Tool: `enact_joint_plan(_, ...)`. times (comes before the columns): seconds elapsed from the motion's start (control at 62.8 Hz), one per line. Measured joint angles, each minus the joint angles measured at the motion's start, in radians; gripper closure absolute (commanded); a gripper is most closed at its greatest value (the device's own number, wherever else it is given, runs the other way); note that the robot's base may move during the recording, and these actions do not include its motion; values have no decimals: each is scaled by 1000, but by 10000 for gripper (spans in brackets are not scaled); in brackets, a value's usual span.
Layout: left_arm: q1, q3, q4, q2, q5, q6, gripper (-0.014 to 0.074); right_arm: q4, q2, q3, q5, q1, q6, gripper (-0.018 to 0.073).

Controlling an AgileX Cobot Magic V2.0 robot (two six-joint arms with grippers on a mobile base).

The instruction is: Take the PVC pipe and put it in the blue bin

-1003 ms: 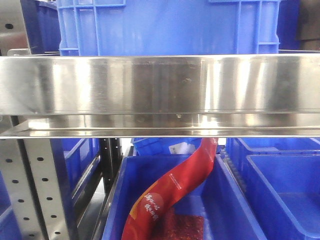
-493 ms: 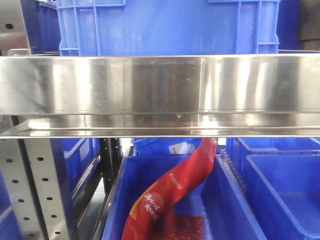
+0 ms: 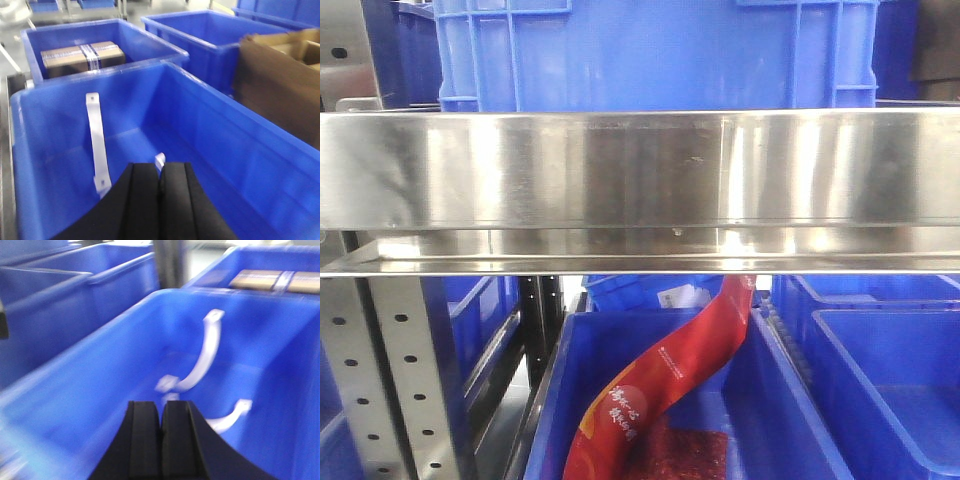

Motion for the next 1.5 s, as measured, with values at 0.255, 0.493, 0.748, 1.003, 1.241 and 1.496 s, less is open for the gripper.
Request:
enact_joint_plan(0.255,0,243,-61,-261,-133,0,707,4,-217,147,-105,0,-6,727)
enact_joint_plan(0.493,0,634,-67,-481,-411,0,707,-13,-412,473,-310,0,-8,727)
enact_joint_plan(0.748,0,947,-71,-677,-542,0,707,-19,-597,744,-352,0,-10,727)
enact_joint_plan(1.003,0,1017,-71,-755,-550,0,707,-23,-715,785,-388,0,-10,727)
enact_joint_plan(1.241,0,1017,-71,-759,-564,0,707,-23,-724,789,-390,0,-10,727)
enact_joint_plan(1.496,0,1017,-71,-759,-564,0,707,-23,-724,789,-392,0,-10,727)
